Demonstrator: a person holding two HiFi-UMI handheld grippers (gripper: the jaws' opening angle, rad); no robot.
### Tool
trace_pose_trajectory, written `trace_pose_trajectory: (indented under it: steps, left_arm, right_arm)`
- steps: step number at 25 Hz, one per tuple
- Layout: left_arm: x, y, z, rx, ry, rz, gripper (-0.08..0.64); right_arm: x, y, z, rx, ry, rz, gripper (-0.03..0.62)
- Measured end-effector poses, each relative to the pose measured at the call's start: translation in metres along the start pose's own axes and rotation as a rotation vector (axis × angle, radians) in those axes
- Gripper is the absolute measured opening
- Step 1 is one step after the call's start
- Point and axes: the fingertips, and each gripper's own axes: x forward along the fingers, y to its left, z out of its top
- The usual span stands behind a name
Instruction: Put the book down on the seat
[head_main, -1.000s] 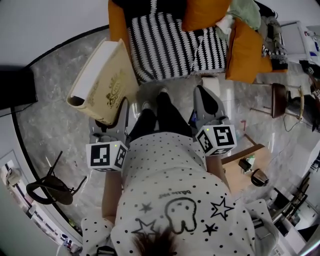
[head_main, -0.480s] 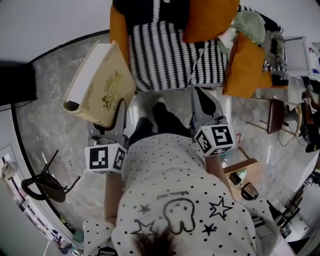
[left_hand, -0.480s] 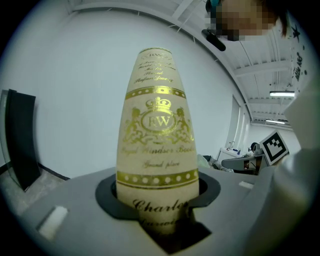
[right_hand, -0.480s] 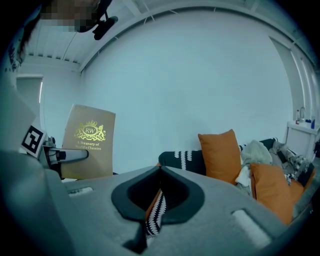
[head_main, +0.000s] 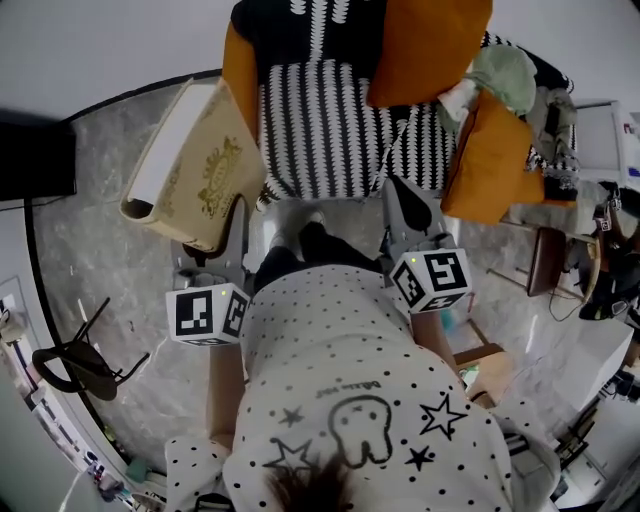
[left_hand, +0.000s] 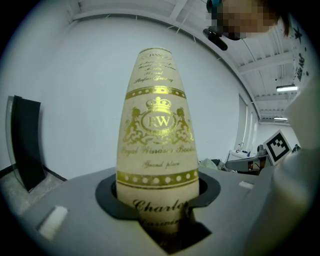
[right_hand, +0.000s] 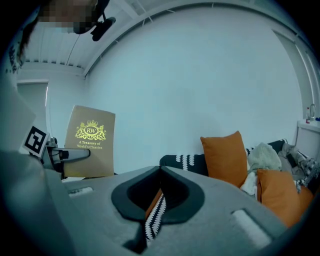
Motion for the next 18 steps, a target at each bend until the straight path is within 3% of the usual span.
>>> trace_pose_trajectory:
  steps: [8,18]
  left_arm:
    - [-0.0007,0.0035,0.0021,-0.050,-0.028,0.019,0.225]
    - [-0.0008,0.0013,0.0049,-0.041,-0.017,0.017,0.225]
  right_arm:
    - [0.0041,-0.0020,0.0031,-0.014,-0.004,0.017,-0.003]
    - [0.0060,-0.0042,0.0008,-0.005,-0.003,0.012,-0.003]
